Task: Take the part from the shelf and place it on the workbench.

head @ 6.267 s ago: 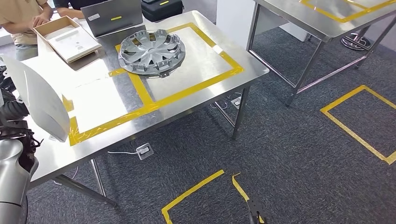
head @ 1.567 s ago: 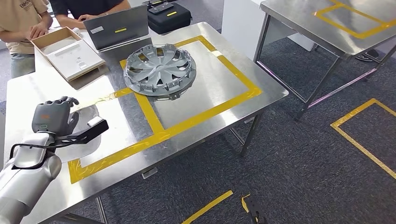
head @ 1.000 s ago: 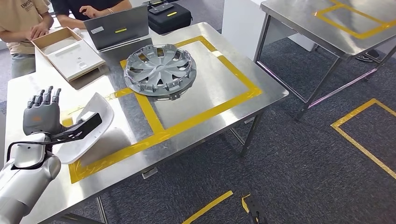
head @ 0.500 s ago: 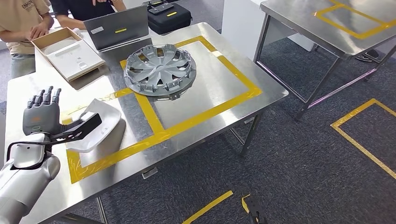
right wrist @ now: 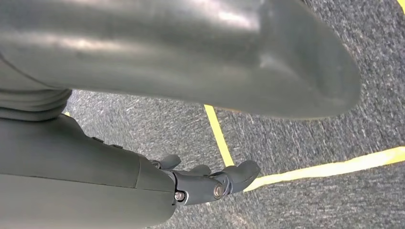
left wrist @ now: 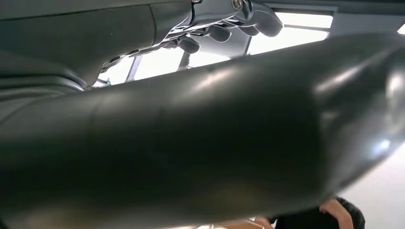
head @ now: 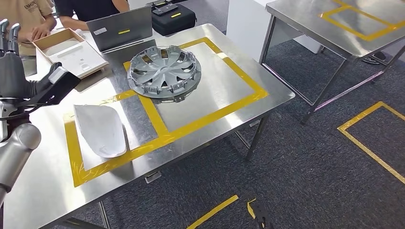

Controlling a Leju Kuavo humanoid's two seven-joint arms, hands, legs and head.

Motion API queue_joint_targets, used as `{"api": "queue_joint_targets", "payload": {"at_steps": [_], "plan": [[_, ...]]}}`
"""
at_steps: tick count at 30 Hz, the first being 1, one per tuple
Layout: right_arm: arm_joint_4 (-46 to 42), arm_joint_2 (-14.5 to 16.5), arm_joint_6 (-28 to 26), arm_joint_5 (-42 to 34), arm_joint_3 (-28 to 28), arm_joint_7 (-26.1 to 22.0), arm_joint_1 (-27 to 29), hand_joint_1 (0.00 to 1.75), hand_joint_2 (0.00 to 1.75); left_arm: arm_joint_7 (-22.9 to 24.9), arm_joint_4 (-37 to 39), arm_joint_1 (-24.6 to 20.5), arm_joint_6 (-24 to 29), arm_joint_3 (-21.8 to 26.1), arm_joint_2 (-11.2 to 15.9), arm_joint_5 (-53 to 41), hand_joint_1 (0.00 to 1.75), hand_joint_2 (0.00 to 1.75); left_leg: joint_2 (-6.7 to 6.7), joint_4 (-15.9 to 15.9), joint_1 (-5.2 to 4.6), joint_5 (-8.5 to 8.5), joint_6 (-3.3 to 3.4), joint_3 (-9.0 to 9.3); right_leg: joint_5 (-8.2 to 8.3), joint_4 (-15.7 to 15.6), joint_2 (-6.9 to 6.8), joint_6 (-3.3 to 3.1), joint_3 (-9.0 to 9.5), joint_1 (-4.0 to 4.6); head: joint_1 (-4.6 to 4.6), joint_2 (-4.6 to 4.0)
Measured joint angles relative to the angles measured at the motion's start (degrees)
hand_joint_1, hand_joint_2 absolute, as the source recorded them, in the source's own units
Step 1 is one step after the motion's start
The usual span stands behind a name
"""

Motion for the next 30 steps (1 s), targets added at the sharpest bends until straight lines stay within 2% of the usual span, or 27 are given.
{"api": "queue_joint_targets", "payload": {"at_steps": [3, 5, 6, 8, 10, 11, 12, 13, 14, 15, 16, 17, 20, 21, 23, 25, 26, 27, 28, 30], "plan": [[0.0, 0.3, 0.1, 0.2, 0.0, -0.2, 0.0, 0.0, 0.0, -2.1, -1.7, -0.3, 0.0, 2.4, -0.2, -2.2, 0.0, 0.0, 0.0, 0.2, -0.26, -0.01, 0.45, -0.13, 0.15, -0.1, 0.02, 0.48, 0.04, -0.23, -0.01, 0.0], [0.0, 0.4, 0.2, 0.5, 0.0, -0.6, 0.0, 0.0, 0.0, -4.2, -3.4, -0.3, 0.0, 4.9, -0.5, -5.8, 0.0, 0.0, 0.07, -0.3, -0.08, 0.57, 1.02, 0.03, 0.24, -0.2, 0.02, 0.93, 0.12, -0.23, -0.01, 0.0], [0.0, 0.4, 0.3, 0.6, 0.0, -0.8, 0.0, 0.0, 0.0, -5.0, -4.0, -0.3, 0.0, 6.4, -0.8, -7.7, 0.0, 0.0, 0.14, -0.8, 0.11, 1.0, 1.33, 0.18, -0.26, 0.3, 0.01, 1.14, -0.11, -0.18, 0.05, 0.0], [0.0, 0.4, 0.4, 0.8, 0.0, -1.1, -0.1, 0.0, 0.0, -5.6, -4.4, -0.3, 0.0, 9.0, -1.3, -10.4, 0.0, 0.0, 0.29, -1.4, 0.45, 1.6, 1.71, 0.29, -3.07, 4.6, -0.05, 1.41, -2.04, -0.15, 0.25, 0.0], [0.0, 0.4, 0.5, 0.9, 0.0, -1.1, -0.1, 0.0, 0.0, -5.9, -4.2, -0.2, 0.0, 11.0, -1.5, -11.5, 0.0, 0.0, 0.36, -1.2, 0.5, 1.68, 1.82, -0.07, -6.38, 12.0, -0.06, 1.63, -5.46, -0.16, 0.39, 0.0], [0.0, 0.4, 0.5, 0.8, 0.0, -1.1, 0.0, 0.0, 0.0, -6.1, -4.0, 0.0, 0.0, 11.9, -1.5, -11.8, 0.0, 0.0, 0.4, -1.0, 0.53, 1.67, 1.81, -0.26, -6.91, 14.5, -0.07, 1.76, -6.58, -0.22, 0.39, 0.0], [0.0, 0.4, 0.5, 0.8, 0.0, -1.0, 0.0, 0.0, 0.0, -6.3, -3.8, 0.1, 0.0, 12.6, -1.5, -12.0, 0.0, 0.0, 0.42, -0.8, 0.6, 1.63, 1.76, -0.44, -6.35, 14.9, -0.08, 1.89, -6.73, -0.3, 0.39, 0.0], [0.0, 0.3, 0.5, 0.7, 0.0, -0.9, 0.0, 0.0, 0.0, -6.4, -3.6, 0.2, 0.0, 13.1, -1.6, -12.2, 0.0, 0.0, 0.42, -0.6, 0.74, 1.55, 1.62, -0.6, -4.88, 13.1, -0.1, 2.03, -5.74, -0.41, 0.4, 0.0], [0.0, 0.3, 0.5, 0.7, -0.1, -0.8, 0.0, 0.0, 0.0, -6.6, -3.5, 0.2, 0.0, 13.6, -1.6, -12.3, 0.0, 0.0, 0.42, -0.2, 0.91, 1.4, 1.38, -0.77, -3.05, 9.6, -0.18, 2.2, -3.85, -0.57, 0.4, 0.0], [0.0, 0.3, 0.6, 0.6, -0.1, -0.7, 0.0, 0.0, 0.0, -6.6, -3.4, 0.2, 0.0, 14.0, -1.7, -12.4, 0.0, 0.0, 0.38, 0.2, 0.96, 1.21, 1.0, -1.05, -1.97, 6.1, -0.23, 2.32, -1.9, -0.61, 0.45, 0.0], [0.0, 0.4, 0.6, 0.6, -0.1, -0.6, -0.1, 0.0, 0.0, -6.7, -3.3, 0.2, 0.0, 14.3, -1.7, -12.4, 0.0, 0.0, 0.29, 0.6, 0.91, 1.04, 0.57, -1.33, -1.2, 3.7, -0.17, 2.16, -0.61, -0.6, 0.5, 0.0], [0.0, 0.4, 0.6, 0.6, -0.1, -0.5, -0.1, 0.0, 0.0, -6.7, -3.3, 0.2, 0.0, 14.6, -1.8, -12.4, 0.0, 0.0, 0.18, 1.0, 0.8, 0.92, 0.17, -1.6, -1.18, 2.2, -0.13, 1.81, 0.07, -0.61, 0.52, 0.0], [0.0, 0.4, 0.6, 0.5, -0.1, -0.4, -0.1, 0.0, 0.0, -6.7, -3.1, 0.2, 0.0, 15.1, -1.8, -12.5, 0.0, 0.0, -0.03, 1.4, 0.71, 0.96, -0.88, -2.08, -1.36, 1.9, 0.02, 0.24, -0.3, -0.59, 0.48, 0.0], [0.0, 0.4, 0.6, 0.5, -0.1, -0.4, -0.1, 0.0, 0.0, -6.8, -3.1, 0.2, 0.0, 15.2, -1.8, -12.5, 0.0, 0.0, 0.0, 2.0, 0.8, 0.35, -1.22, -2.4, -1.12, 1.8, 0.0, -0.2, -0.45, -0.58, 0.43, 0.0], [0.0, 0.4, 0.6, 0.5, -0.1, -0.5, -0.1, 0.0, 0.0, -6.8, -2.9, 0.3, 0.0, 15.4, -1.8, -12.5, 0.0, 0.0, 0.09, 6.1, 0.97, -2.84, -1.74, -4.12, -0.58, 1.5, -0.07, -1.02, -0.85, -0.6, 0.35, 0.0], [0.0, 0.4, 0.6, 0.5, -0.2, -0.5, -0.1, 0.0, 0.0, -6.7, -2.7, 0.4, 0.0, 15.6, -1.8, -12.5, 0.0, 0.0, 0.11, 13.4, 1.01, -6.92, -2.02, -6.91, -0.05, 1.5, -0.07, -1.44, -1.57, -0.45, 0.3, 0.0], [0.0, 0.4, 0.6, 0.5, -0.2, -0.5, 0.0, 0.0, 0.0, -6.7, -2.5, 0.5, 0.0, 15.7, -1.8, -12.5, 0.0, 0.0, 0.11, 16.0, 1.01, -7.92, -2.02, -7.78, 0.23, 1.5, -0.07, -1.51, -1.96, -0.34, 0.3, 0.0], [0.0, 0.4, 0.6, 0.5, -0.3, -0.5, 0.0, 0.0, 0.0, -6.7, -2.4, 0.6, 0.0, 15.8, -1.8, -12.5, 0.0, 0.0, 0.11, 16.8, 0.99, -7.86, -1.9, -7.72, 0.54, 1.5, -0.07, -1.54, -2.33, -0.23, 0.3, 0.0], [0.0, 0.4, 0.6, 0.5, -0.4, -0.5, 0.0, 0.0, 0.0, -6.7, -2.4, 0.7, 0.0, 15.8, -1.8, -12.5, 0.0, 0.0, 0.11, 15.3, 0.96, -6.79, -1.65, -6.52, 0.85, 1.5, -0.06, -1.52, -2.64, -0.11, 0.3, 0.0], [0.0, 0.4, 0.6, 0.5, -0.4, -0.5, 0.0, 0.0, 0.0, -6.8, -2.3, 0.5, 0.0, 15.9, -1.8, -12.5, 0.0, 0.0, 0.1, 7.5, 0.75, -3.95, -0.84, -1.73, 1.46, 1.5, -0.06, -1.36, -3.1, 0.05, 0.31, 0.0]]}}
